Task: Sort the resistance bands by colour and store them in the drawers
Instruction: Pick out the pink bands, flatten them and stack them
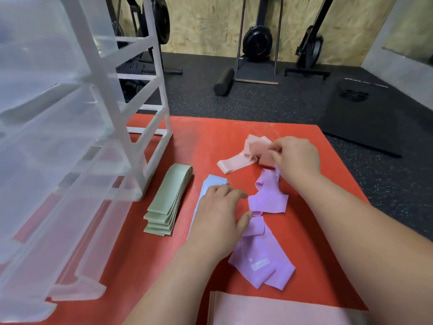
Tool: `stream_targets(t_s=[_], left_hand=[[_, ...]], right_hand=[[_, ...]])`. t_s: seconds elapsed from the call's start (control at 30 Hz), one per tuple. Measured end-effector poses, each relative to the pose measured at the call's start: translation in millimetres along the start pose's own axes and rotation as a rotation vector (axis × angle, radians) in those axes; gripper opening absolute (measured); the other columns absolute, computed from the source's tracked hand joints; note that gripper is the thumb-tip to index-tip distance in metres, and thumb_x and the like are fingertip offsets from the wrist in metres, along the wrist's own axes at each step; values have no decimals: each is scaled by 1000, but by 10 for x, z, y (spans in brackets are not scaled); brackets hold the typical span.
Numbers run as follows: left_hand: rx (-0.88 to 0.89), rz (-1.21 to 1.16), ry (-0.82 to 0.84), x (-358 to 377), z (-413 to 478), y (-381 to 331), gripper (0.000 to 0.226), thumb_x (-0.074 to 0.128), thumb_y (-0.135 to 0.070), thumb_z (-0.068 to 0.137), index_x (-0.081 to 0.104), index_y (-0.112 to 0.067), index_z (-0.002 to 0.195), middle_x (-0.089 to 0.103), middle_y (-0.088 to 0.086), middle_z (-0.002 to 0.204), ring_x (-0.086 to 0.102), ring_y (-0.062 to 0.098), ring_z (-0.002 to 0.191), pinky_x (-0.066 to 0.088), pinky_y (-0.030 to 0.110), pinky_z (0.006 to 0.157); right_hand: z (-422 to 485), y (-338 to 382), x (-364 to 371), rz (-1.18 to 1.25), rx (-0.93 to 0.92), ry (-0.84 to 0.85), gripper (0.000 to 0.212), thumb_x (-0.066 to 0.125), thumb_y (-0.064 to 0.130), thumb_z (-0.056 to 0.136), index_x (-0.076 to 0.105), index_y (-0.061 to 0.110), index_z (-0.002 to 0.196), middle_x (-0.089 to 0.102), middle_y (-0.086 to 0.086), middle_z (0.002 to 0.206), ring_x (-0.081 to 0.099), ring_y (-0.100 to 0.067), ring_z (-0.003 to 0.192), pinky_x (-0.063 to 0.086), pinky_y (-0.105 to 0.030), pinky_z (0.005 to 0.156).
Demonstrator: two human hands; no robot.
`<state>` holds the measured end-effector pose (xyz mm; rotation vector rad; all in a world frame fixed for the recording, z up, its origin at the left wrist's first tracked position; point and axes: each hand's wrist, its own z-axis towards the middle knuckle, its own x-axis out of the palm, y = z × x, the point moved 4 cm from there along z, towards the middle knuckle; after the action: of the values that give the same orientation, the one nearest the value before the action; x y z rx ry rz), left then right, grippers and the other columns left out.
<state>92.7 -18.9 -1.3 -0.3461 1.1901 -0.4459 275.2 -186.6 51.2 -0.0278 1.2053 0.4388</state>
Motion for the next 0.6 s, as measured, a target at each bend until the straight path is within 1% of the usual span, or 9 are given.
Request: stream_targets(t_s=[0.1,0.2,0.27,0.37,0.4,0.47,0.53,0.57,0.6], left_hand=[[1,-46,-18,-53,-16,-105,37,67,-43,95,66,-32,131,62,-8,127,47,17,126,41,33,106],[3,-61,-13,-47,-51,-187,35,68,-42,96,68,-30,128,64,-8,125,49,19,125,43,36,105],[19,-60,-22,-38,-83,-244,32,70,-41,96,69,-29,125,65,-8,121,52,21,122,45,38,103],[41,-50,-18,-42,-134,-322,30,70,-38,94,70,-29,122,65,-7,115,54,22,116,47,38,98],[44,-41,-10,-39,-153,-340,31,71,-37,93,70,-28,122,65,-7,115,54,23,115,48,40,97],[54,-27,16,-19,-190,-364,32,70,-37,91,71,-27,121,66,-5,114,56,25,112,49,43,96],[65,-19,48,14,-221,-386,33,69,-39,90,71,-27,121,66,-4,112,56,27,110,50,45,95],[73,-11,67,30,-234,-407,33,68,-39,91,71,-28,122,66,-4,112,56,27,110,50,45,95],[80,0,82,46,-246,-429,33,68,-39,92,71,-28,122,66,-3,113,56,28,110,50,44,95]], right_hand=[[-121,-95,-380,105,26,-100,19,68,23,91,69,34,106,78,8,95,71,-27,91,57,-41,76],[-285,-149,-710,206,25,-163,36,71,22,88,58,35,119,77,11,96,71,-25,91,57,-44,81],[-443,-179,-951,266,2,-259,41,72,21,87,61,34,124,77,12,101,73,-19,95,57,-44,87],[-883,-237,-1104,320,-59,-317,28,73,15,86,75,28,111,76,14,106,71,-11,99,56,-40,92],[-1074,-284,-1051,313,-69,-265,26,75,13,85,76,27,106,76,13,105,71,-12,100,55,-40,93],[-1482,-442,-774,231,-31,-17,26,77,10,84,77,30,102,77,13,106,71,-16,104,54,-39,95],[-1887,-597,-455,183,54,313,41,70,2,81,75,39,100,76,16,110,70,-13,110,52,-36,100],[-2030,-649,-374,188,98,400,52,64,-3,79,72,44,101,75,18,112,69,-10,112,51,-34,102],[-2108,-697,-333,211,134,420,59,60,-6,77,72,46,103,74,19,113,68,-8,112,50,-31,102]])
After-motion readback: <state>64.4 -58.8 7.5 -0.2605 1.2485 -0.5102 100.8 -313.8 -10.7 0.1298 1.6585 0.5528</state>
